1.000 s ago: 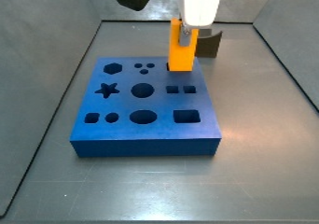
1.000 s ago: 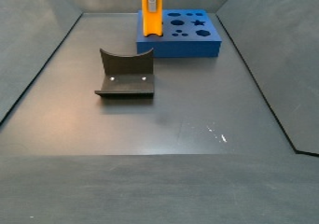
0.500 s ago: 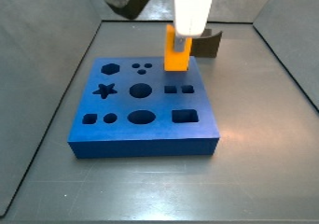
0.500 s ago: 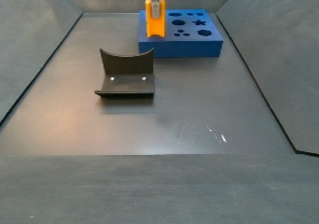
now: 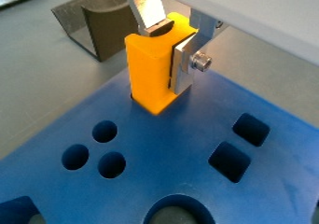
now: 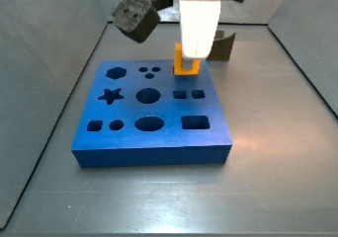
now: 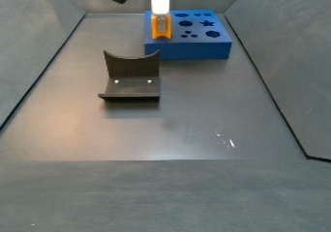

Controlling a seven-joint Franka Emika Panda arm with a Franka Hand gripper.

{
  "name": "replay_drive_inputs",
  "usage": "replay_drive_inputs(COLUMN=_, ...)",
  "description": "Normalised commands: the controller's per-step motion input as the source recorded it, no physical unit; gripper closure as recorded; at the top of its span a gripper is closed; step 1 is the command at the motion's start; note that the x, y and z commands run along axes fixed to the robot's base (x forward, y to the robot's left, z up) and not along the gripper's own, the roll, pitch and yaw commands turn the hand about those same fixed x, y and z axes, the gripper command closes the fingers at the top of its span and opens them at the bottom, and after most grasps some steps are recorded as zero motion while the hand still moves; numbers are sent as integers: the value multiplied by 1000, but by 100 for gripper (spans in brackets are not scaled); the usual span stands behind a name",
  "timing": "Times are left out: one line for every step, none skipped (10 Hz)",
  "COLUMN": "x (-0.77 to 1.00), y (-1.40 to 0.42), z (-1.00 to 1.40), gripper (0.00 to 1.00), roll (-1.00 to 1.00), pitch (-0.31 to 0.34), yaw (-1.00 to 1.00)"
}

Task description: Insert the arch object.

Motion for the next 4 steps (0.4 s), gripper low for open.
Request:
replay_drive_inputs(x=86, y=0, z=-217, gripper=100, roll=0, pitch=4, yaw=-129)
replay_drive_inputs(x=23, y=0, z=-226, gripper=100, roll=0, pitch=0, yaw=-137)
replay_drive_inputs(x=86, y=160, z=-69, gripper=100, roll=-140, pitch=0, yaw=-11)
replay_drive_inputs(x=0, y=17, z=0, gripper=100, roll=-46, pitch=0, yaw=-9)
